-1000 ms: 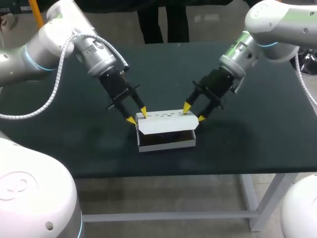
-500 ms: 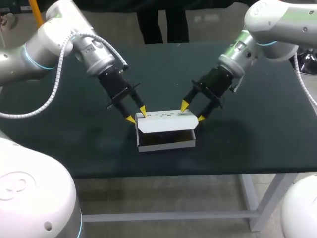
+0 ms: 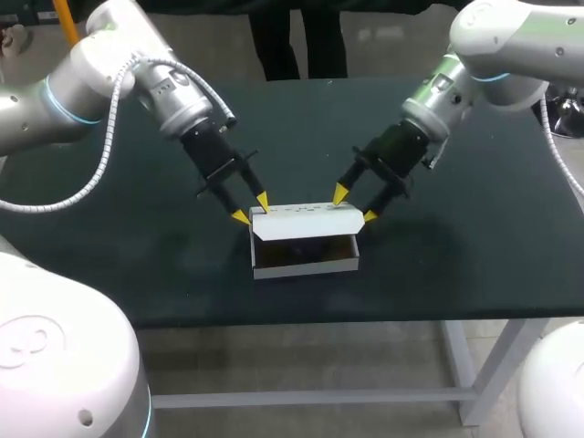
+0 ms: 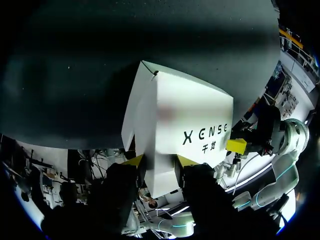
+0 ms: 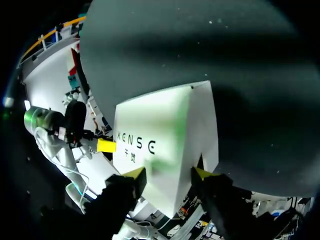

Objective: Assemble the packaging by folding the flat box into shape, placing the metal phone stand inside, and closing the box properly

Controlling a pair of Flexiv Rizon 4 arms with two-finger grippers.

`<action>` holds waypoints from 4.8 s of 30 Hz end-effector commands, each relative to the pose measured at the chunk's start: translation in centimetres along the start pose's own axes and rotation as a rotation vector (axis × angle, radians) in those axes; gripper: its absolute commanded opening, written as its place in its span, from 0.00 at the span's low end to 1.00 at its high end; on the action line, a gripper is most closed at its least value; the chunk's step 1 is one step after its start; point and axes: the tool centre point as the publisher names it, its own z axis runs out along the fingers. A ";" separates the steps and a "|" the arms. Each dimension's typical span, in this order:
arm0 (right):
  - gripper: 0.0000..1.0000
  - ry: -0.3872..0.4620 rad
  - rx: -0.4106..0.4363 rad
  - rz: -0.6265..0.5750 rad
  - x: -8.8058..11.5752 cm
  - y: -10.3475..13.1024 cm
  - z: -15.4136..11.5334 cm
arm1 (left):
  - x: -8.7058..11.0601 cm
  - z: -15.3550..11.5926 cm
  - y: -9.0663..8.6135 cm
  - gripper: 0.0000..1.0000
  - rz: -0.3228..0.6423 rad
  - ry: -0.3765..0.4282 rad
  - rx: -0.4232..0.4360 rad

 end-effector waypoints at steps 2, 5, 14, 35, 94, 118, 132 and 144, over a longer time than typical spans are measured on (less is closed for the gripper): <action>0.63 -0.001 0.017 0.002 0.6 0.5 0.0 | 0.6 0.0 -0.2 0.41 -0.003 -0.009 -0.010; 0.62 -0.001 0.021 0.003 0.7 0.5 0.0 | 0.7 0.0 -0.2 0.41 -0.006 -0.011 -0.013; 0.59 0.000 0.032 0.009 0.9 0.6 -0.2 | 0.8 -0.2 -0.1 0.41 -0.014 -0.016 -0.022; 0.56 0.006 0.047 0.028 1.4 0.8 -0.3 | 1.0 -0.3 -0.3 0.40 -0.038 -0.012 -0.055; 0.56 -0.004 0.057 0.030 2.4 1.0 -0.1 | 2.3 0.0 -0.1 0.40 -0.019 0.142 -0.047; 0.55 -0.001 0.061 0.031 2.3 1.2 0.0 | 1.8 -0.3 -0.5 0.28 0.004 0.259 -0.043; 0.54 -0.001 0.057 0.030 2.1 1.1 -0.1 | 1.8 -0.3 -0.6 0.21 0.023 0.270 -0.061; 0.55 -0.003 0.054 0.029 2.1 0.9 -0.1 | 1.9 -0.2 -0.7 0.18 0.028 0.269 -0.064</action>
